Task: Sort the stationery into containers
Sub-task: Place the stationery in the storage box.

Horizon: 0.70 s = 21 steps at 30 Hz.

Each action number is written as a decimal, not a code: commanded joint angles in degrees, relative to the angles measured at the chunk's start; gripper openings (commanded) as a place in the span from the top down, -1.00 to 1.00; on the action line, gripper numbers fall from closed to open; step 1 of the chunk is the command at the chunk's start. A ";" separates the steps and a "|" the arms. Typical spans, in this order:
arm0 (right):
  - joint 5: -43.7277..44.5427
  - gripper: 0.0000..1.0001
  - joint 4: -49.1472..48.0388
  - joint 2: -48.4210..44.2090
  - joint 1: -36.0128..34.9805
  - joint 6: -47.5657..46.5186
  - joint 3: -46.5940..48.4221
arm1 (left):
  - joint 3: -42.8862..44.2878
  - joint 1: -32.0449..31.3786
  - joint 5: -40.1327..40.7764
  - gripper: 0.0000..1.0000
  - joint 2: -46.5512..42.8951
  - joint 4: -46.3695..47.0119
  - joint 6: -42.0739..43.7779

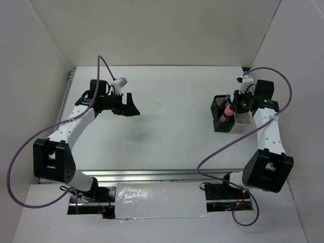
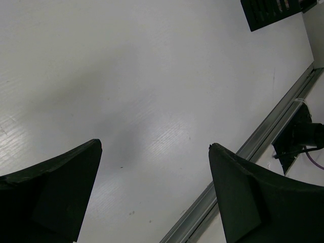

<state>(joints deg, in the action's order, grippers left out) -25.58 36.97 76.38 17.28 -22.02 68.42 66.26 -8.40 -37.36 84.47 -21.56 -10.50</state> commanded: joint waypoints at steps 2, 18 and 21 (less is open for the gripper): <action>0.09 1.00 -6.12 0.17 -1.72 0.22 -2.33 | 1.86 -0.21 -0.08 -0.99 0.08 0.56 1.18; 2.56 0.75 -8.58 2.81 -1.99 -0.65 -5.49 | 2.29 -0.03 0.36 -0.99 0.17 0.20 1.10; 2.21 0.63 -8.49 3.16 -1.98 -0.22 -5.41 | 2.30 0.05 0.54 -0.99 -0.09 0.12 1.27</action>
<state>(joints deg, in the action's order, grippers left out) -23.09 31.94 79.40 15.31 -22.09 62.92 66.32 -8.40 -36.49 84.49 -21.89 -10.46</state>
